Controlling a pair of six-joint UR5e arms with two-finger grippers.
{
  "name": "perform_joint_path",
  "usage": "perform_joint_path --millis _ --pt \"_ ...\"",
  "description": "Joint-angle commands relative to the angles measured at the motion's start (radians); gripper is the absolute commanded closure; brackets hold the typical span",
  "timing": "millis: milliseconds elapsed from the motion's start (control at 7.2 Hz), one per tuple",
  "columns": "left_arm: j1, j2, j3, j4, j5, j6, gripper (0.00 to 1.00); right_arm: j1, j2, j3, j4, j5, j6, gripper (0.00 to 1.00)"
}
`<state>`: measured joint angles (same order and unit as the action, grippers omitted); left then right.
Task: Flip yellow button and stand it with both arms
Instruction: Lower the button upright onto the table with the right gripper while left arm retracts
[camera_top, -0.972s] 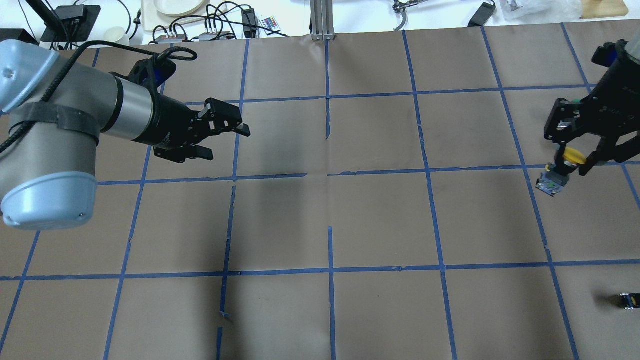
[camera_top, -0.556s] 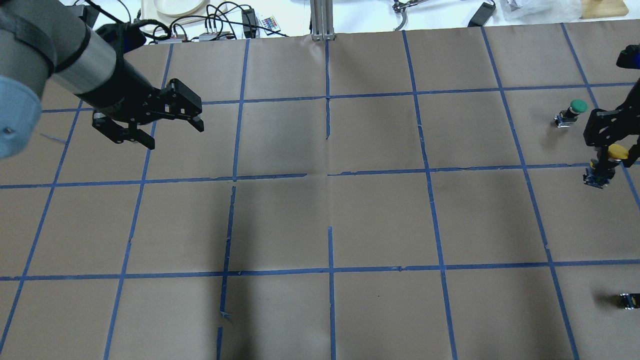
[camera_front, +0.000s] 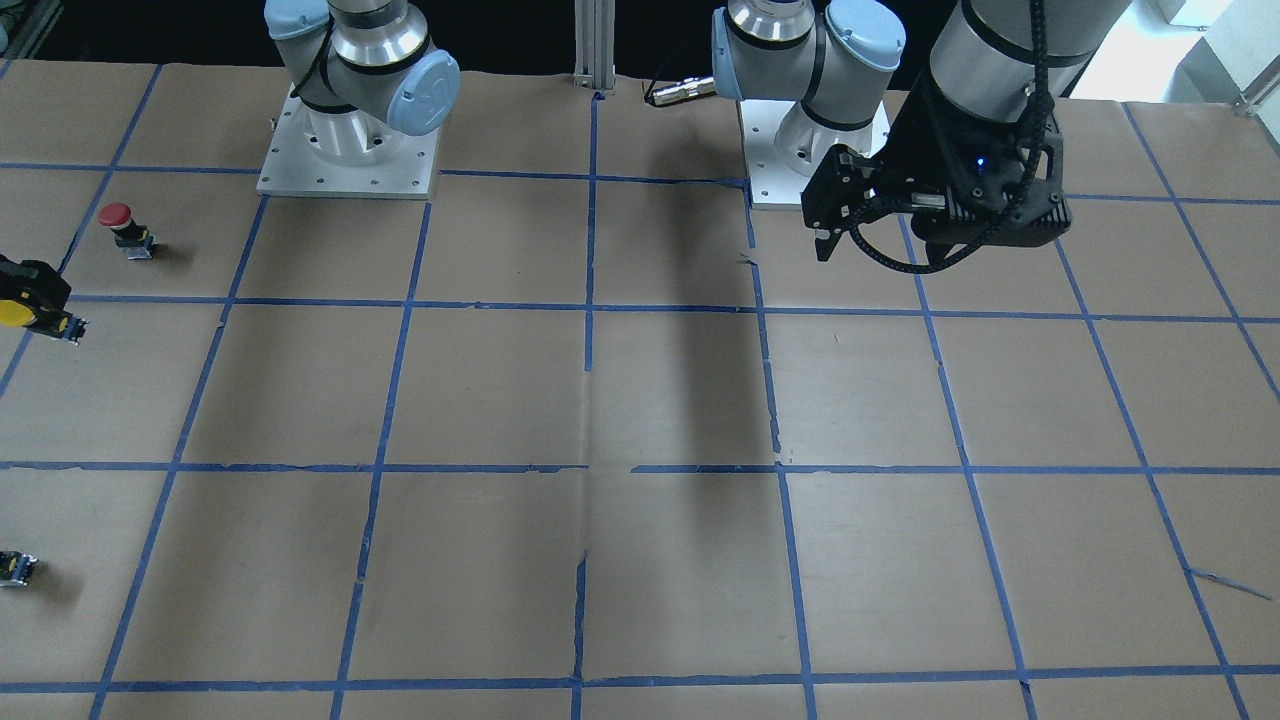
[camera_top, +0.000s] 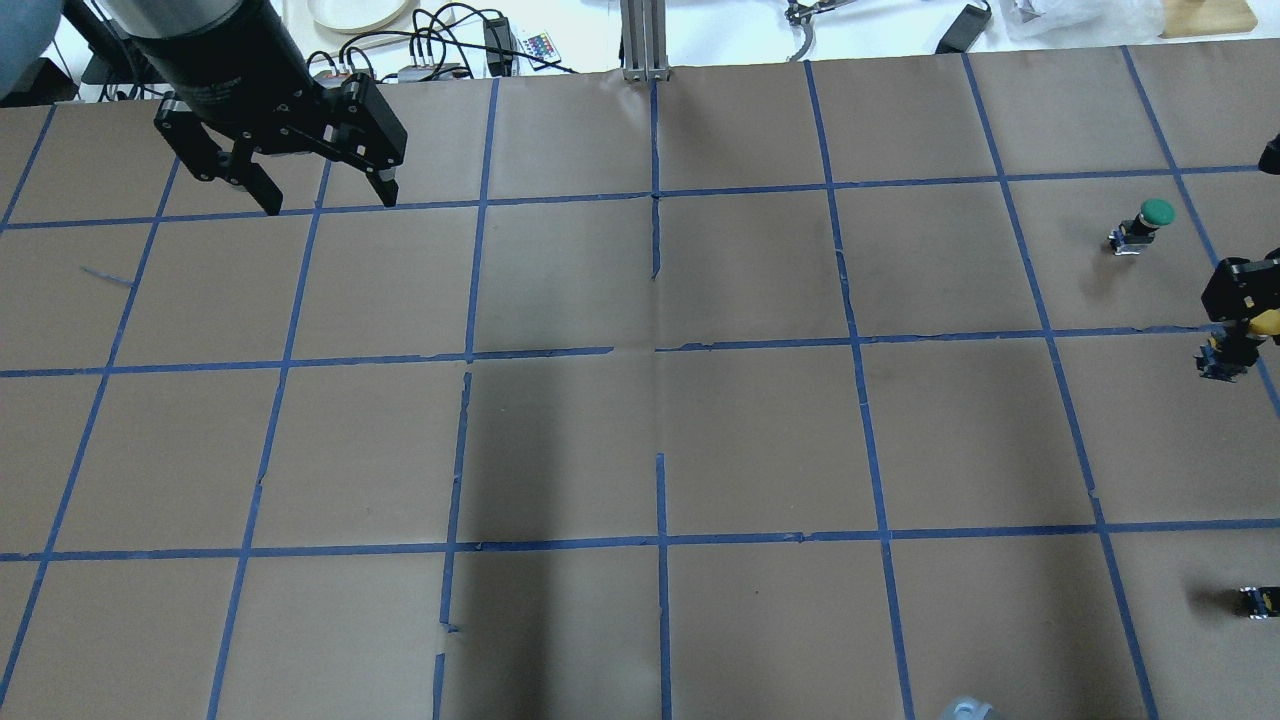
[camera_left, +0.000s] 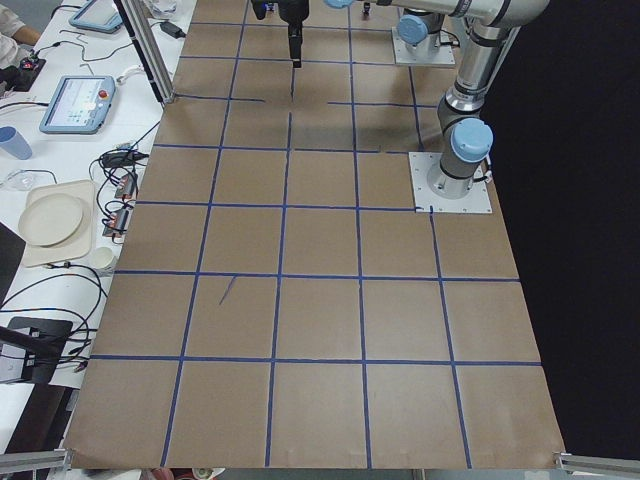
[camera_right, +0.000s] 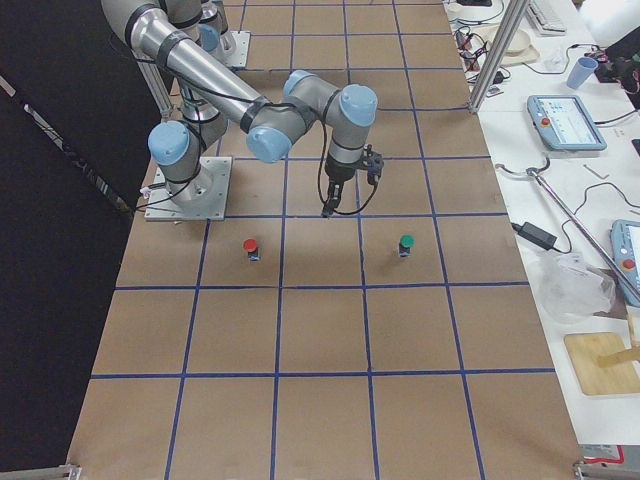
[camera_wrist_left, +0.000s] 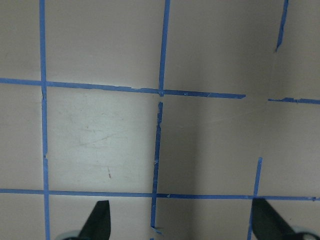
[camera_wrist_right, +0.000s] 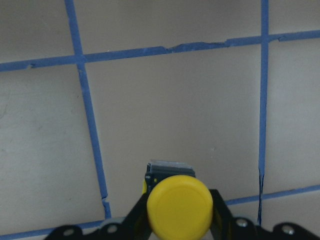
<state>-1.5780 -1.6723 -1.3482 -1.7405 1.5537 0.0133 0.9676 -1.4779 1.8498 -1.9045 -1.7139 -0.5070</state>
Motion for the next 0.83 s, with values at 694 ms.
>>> perform_joint_path --millis 694 --pt "0.058 0.112 -0.125 -0.013 0.005 0.013 0.01 -0.047 0.163 0.065 -0.315 0.048 -0.142 0.92"
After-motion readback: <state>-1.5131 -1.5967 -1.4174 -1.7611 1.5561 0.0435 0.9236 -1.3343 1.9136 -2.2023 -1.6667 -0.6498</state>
